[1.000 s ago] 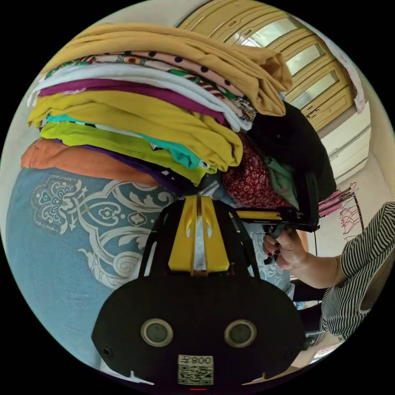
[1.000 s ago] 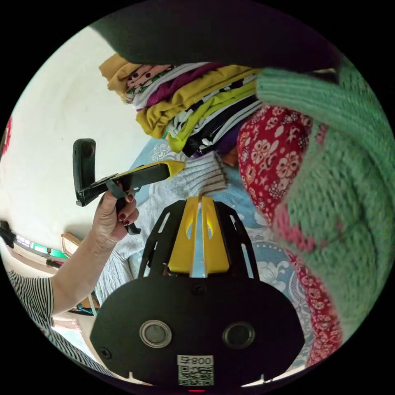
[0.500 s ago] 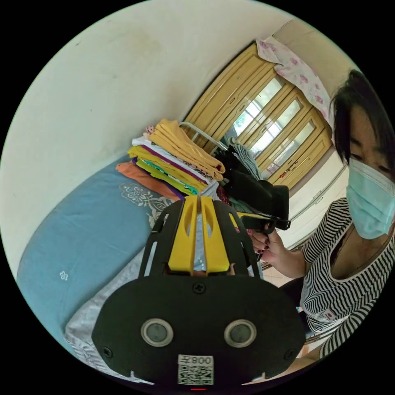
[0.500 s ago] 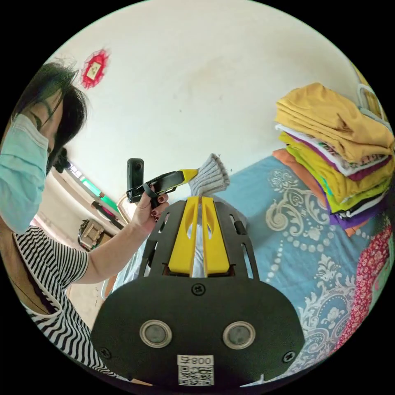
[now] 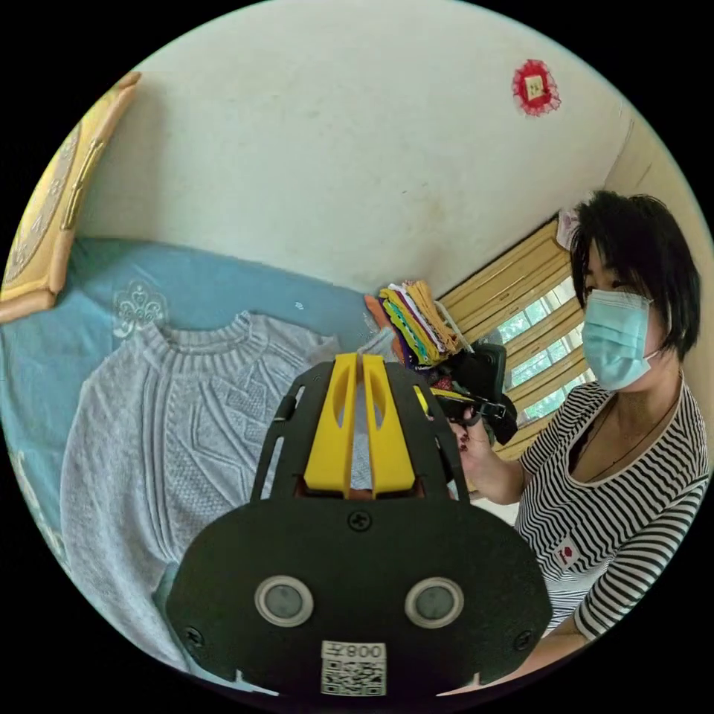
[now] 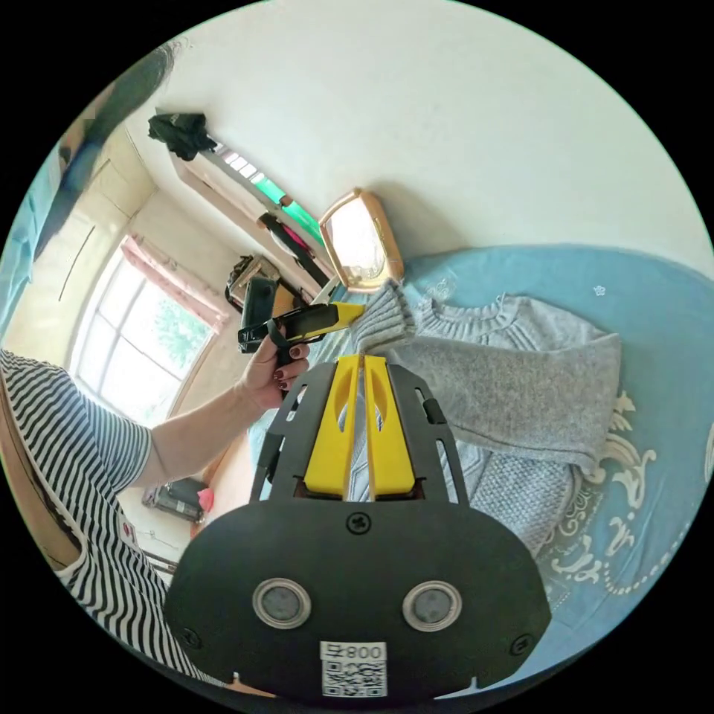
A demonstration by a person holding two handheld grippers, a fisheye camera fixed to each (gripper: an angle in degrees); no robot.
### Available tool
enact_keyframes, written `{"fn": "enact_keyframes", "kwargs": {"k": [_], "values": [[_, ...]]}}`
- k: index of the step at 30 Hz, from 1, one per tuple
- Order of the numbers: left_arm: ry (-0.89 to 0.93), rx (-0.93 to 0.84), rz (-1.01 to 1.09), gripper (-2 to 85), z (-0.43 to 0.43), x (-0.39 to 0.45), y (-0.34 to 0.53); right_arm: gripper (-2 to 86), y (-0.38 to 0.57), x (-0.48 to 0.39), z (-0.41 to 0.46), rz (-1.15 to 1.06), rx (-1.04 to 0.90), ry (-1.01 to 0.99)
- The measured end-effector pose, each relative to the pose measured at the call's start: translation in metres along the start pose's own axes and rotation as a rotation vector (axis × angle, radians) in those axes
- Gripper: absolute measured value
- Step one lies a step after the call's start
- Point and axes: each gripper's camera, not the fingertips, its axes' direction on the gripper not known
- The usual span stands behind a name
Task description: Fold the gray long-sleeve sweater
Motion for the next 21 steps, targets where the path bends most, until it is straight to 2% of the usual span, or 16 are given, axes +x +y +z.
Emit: {"fn": "enact_keyframes", "kwargs": {"k": [7,10,16,21], "values": [[0.01,0.09,-0.16,1.7,-0.058,-0.124,0.128,1.0,-0.003,-0.03,0.144,-0.049,-0.183,-0.033],[-0.033,0.076,-0.202,2.3,-0.075,-0.171,0.175,1.0,-0.006,-0.043,0.193,-0.083,-0.237,-0.01],[-0.081,0.196,-0.354,4.3,-0.116,-0.255,0.275,1.0,0.0,-0.066,0.304,-0.2,-0.433,0.098],[-0.205,0.124,-0.392,7.4,-0.124,-0.291,0.348,0.5,0.006,-0.077,0.365,-0.23,-0.523,0.117]]}}
